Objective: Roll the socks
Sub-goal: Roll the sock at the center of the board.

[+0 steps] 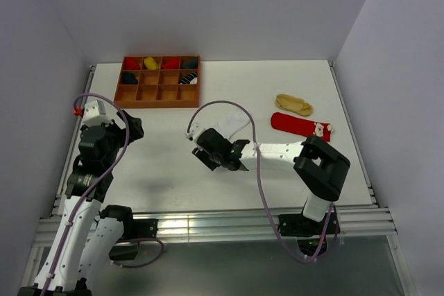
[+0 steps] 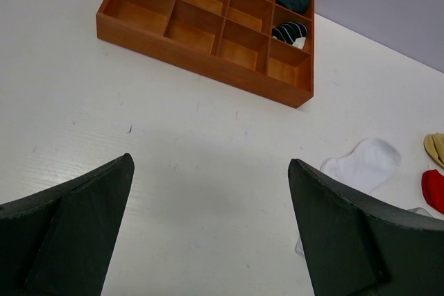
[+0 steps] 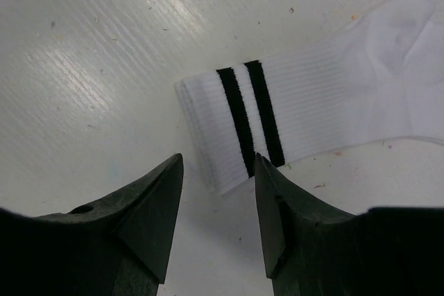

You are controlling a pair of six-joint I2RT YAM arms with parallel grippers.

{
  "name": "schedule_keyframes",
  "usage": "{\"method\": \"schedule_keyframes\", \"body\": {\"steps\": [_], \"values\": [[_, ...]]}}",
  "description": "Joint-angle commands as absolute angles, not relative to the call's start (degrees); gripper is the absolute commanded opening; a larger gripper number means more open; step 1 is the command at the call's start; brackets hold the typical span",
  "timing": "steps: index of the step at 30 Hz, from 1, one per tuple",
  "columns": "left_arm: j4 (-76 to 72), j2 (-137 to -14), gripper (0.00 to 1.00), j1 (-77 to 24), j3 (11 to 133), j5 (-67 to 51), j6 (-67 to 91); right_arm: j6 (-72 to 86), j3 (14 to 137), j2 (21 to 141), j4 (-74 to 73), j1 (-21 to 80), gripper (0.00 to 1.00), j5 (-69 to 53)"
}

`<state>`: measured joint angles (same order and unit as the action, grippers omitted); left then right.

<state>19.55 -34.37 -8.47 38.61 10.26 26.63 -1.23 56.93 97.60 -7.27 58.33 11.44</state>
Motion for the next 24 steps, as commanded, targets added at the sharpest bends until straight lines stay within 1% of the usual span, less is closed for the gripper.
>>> {"method": "schedule_keyframes", "body": {"steps": [1, 13, 20, 24], "values": [[17.8, -34.3, 0.99, -8.6, 39.0, 9.7, 25.8, -2.5, 56.7, 98.4, -6.1, 59.1, 0.53, 13.0], [17.8, -34.1, 0.99, -8.6, 38.9, 9.8, 25.8, -1.1, 55.0, 99.2, -6.4, 59.8, 0.53, 12.7], [18.0, -34.3, 0.99, -8.6, 39.0, 9.5, 25.7, -0.8, 55.0, 101.7, -6.3, 59.9, 0.52, 11.1], [18.0, -34.3, 0.99, -8.6, 39.0, 9.5, 25.8, -0.9, 55.1, 103.2, -6.2, 60.4, 0.52, 12.2]]}}
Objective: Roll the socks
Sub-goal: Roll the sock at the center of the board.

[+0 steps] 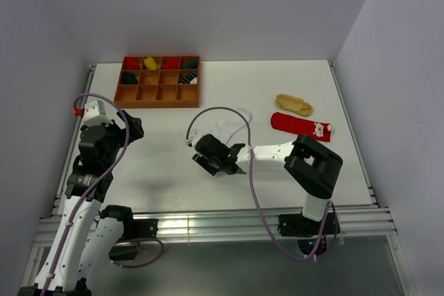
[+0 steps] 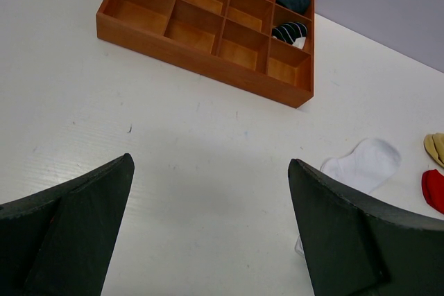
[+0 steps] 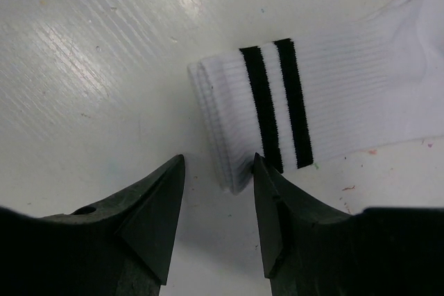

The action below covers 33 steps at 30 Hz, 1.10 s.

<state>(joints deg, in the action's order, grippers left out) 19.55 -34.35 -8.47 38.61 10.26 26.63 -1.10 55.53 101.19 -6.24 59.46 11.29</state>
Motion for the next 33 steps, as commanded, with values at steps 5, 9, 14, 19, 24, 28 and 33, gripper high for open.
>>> {"method": "schedule_keyframes", "body": {"steps": [5, 9, 14, 19, 24, 28, 33], "values": [[18.2, -34.4, 1.00, -8.6, 39.0, 9.6, 25.8, -0.2, 55.5, 106.1, -7.6, 61.4, 0.45, 13.9], [18.1, -34.4, 0.99, -8.6, 39.0, 9.5, 25.8, 1.8, 54.9, 106.8, -7.8, 61.8, 0.33, 14.3], [18.0, -34.8, 0.99, -8.6, 39.1, 9.6, 26.0, 2.6, 55.6, 107.1, -7.2, 61.8, 0.10, 16.3], [18.9, -37.0, 1.00, -8.7, 40.3, 7.5, 27.7, 3.1, 58.4, 105.5, -6.4, 61.7, 0.00, 12.3], [22.9, -41.2, 1.00, -8.7, 43.8, 4.8, 30.0, 5.3, 61.2, 103.4, -4.9, 59.5, 0.00, 1.3], [23.6, -42.7, 1.00, -9.2, 43.4, 2.8, 33.6, 9.0, 62.4, 102.5, -3.4, 57.0, 0.00, -8.2], [21.5, -43.7, 1.00, -13.3, 40.6, 1.0, 38.9, 15.0, 60.6, 103.4, 2.1, 52.6, 0.00, -20.4]]}}
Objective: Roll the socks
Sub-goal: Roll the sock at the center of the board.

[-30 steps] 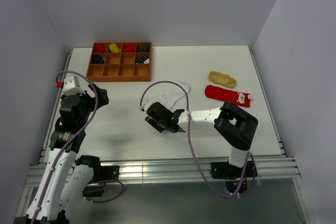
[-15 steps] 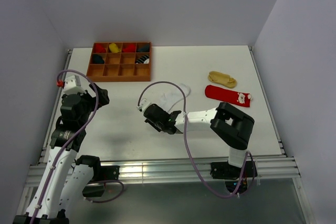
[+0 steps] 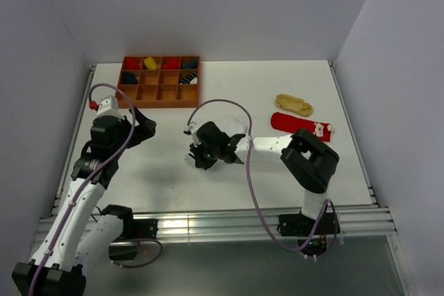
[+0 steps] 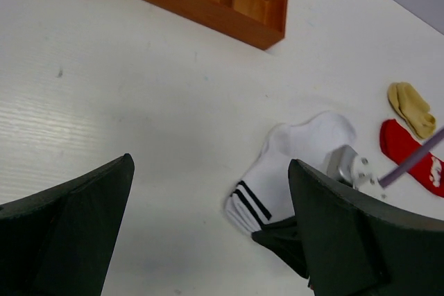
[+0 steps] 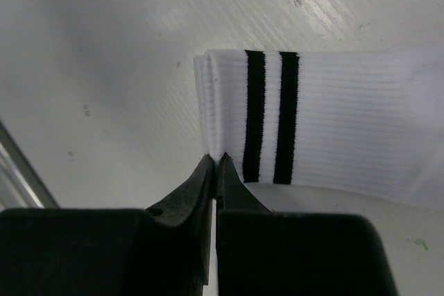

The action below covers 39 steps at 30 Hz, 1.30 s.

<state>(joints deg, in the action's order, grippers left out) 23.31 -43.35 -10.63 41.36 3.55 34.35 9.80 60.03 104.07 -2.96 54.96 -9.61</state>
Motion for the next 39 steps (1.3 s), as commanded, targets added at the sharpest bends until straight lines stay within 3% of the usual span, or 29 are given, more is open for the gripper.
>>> {"method": "schedule_keyframes", "body": {"steps": [1, 12, 21, 26, 33, 39], "values": [[20.7, -43.9, 0.99, -14.5, 39.6, 1.5, 40.4, 17.2, 60.2, 103.8, 3.2, 50.9, 0.00, -24.8], [14.6, -50.8, 0.98, -27.8, 33.7, 6.9, 51.4, 27.2, 57.0, 112.0, 12.1, 43.4, 0.00, -40.7], [11.1, -54.0, 0.84, -30.7, 28.9, 8.1, 59.0, 31.6, 57.0, 116.6, 13.1, 40.4, 0.00, -44.0], [12.6, -56.2, 0.70, -31.1, 27.7, 9.1, 61.1, 31.4, 57.3, 117.3, 12.0, 40.3, 0.00, -44.0], [11.5, -62.0, 0.42, -31.8, 26.1, 8.4, 62.1, 31.1, 57.8, 117.3, 11.1, 40.3, 0.00, -43.6], [9.2, -67.8, 0.37, -32.0, 25.8, 7.3, 61.4, 31.3, 57.9, 117.7, 11.3, 40.3, 0.00, -43.8]]}}
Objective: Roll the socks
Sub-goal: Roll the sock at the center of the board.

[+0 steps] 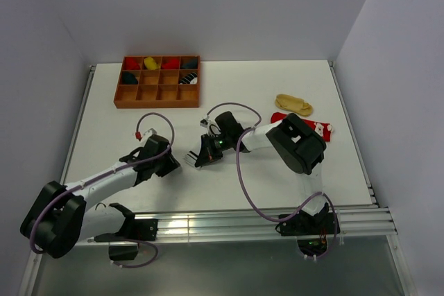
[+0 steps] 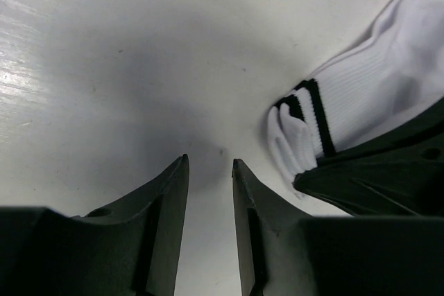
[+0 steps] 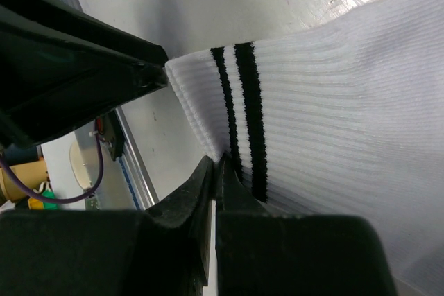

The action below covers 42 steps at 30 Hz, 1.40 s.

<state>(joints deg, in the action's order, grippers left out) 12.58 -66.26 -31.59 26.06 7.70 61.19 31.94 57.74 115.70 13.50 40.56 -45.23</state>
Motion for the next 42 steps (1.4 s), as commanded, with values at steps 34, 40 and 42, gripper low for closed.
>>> {"method": "schedule_keyframes", "body": {"steps": [34, 40, 42], "values": [[2.2, -78.6, 0.45, -32.0, 27.2, 6.8, 60.5, 32.3, 59.1, 119.3, 10.8, 40.2, 0.00, -44.2], [6.1, -82.1, 0.41, -32.0, 29.8, 8.0, 59.9, 32.0, 58.9, 118.4, 9.6, 40.2, 0.00, -43.3], [8.1, -82.8, 0.38, -32.0, 30.6, 8.7, 59.9, 31.6, 58.9, 117.7, 8.9, 40.2, 0.01, -42.3]]}}
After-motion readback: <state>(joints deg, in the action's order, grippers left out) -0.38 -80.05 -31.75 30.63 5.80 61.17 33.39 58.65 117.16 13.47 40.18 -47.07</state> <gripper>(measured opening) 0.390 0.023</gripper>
